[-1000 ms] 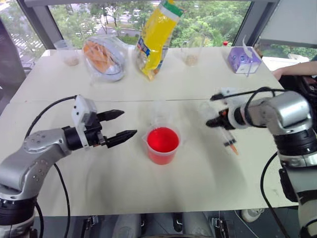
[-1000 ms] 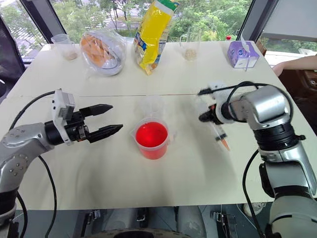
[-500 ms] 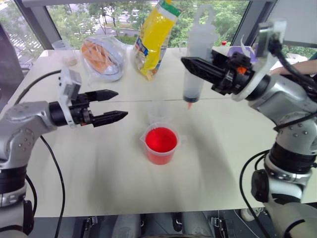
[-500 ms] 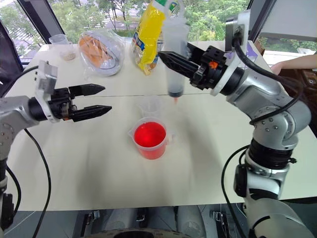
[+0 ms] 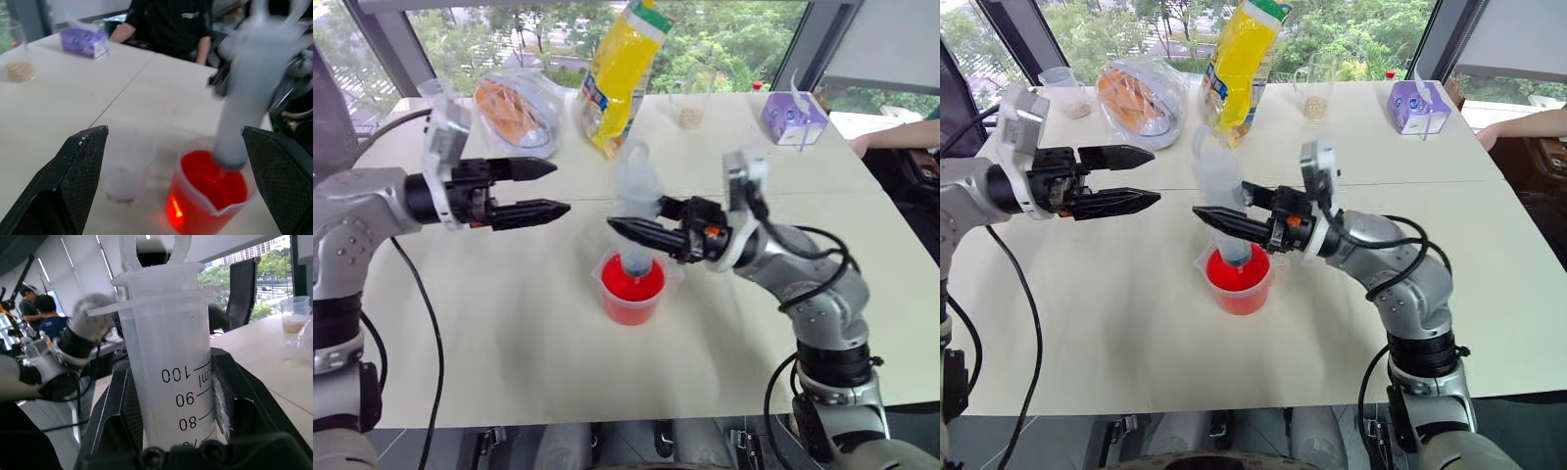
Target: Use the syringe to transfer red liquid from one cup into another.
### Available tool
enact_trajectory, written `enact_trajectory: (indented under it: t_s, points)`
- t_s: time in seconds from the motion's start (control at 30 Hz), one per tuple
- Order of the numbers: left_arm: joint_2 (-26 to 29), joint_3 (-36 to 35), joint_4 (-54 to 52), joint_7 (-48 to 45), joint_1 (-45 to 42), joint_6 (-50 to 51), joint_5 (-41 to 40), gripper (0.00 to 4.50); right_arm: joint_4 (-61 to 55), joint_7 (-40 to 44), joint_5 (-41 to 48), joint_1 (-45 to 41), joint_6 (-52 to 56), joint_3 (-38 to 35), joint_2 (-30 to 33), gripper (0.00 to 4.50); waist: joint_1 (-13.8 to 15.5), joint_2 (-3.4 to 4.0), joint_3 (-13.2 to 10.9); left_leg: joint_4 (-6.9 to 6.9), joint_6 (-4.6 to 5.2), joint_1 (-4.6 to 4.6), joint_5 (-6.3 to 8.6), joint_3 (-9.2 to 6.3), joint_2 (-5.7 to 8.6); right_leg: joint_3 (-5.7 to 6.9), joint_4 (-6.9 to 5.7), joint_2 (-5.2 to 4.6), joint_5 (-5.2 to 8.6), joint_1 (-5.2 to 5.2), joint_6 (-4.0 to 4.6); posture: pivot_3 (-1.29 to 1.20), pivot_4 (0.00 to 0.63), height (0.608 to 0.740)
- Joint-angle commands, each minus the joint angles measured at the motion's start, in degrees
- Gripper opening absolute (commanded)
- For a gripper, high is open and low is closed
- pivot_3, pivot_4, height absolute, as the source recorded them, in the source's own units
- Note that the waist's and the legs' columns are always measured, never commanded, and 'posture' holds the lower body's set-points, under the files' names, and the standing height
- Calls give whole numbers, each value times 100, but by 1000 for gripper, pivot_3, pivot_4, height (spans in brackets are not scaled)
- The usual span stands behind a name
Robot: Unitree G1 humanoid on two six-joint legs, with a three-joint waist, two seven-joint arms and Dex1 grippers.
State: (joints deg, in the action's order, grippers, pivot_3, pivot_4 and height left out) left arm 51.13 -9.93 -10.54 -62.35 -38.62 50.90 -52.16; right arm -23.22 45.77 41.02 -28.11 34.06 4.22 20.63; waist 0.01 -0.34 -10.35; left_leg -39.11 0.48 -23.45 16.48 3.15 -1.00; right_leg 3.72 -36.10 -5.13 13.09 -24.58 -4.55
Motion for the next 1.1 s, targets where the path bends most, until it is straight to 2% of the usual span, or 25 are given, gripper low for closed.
enact_trajectory:
  t_s: [0.03, 0.2, 0.6, 1.07, 1.1]
  points:
    - [78, -33, -345, -163, -156, 142, -261, 4500, 81, 169, -311, 118, -504, 179, -92, 1492, -21, 0, 0, 0, 0, 0, 0, 0, 0, 0, 0, 0, 0, 0, 0, 0, 150, 740]
    - [105, 151, -574, -439, -86, 22, -130, 4500, 194, 286, -564, 220, -784, 341, -94, 1492, -68, 0, -1, 0, -4, 0, -2, -1, 2, 0, -1, 0, 0, 0, 0, 0, 150, 740]
    - [-538, 305, -567, -284, -557, 160, -424, 4500, 203, 377, -662, 194, -800, 366, 1, 1492, -64, -3, -2, -2, -7, 3, -4, -3, 2, -2, -4, 1, 0, 3, 0, 0, 150, 740]
    - [-454, 504, -687, -618, -487, 254, -501, 4500, 205, 379, -708, 141, -767, 385, 19, 1492, -66, -3, -2, -2, -7, 4, -4, -3, 3, -2, -5, 2, 0, 3, 0, 0, 150, 740]
    - [-479, 512, -676, -609, -501, 262, -517, 4245, 206, 381, -711, 138, -766, 389, 20, 1492, -66, -4, -2, -2, -7, 4, -4, -3, 3, -2, -5, 2, 0, 3, 0, 0, 150, 740]
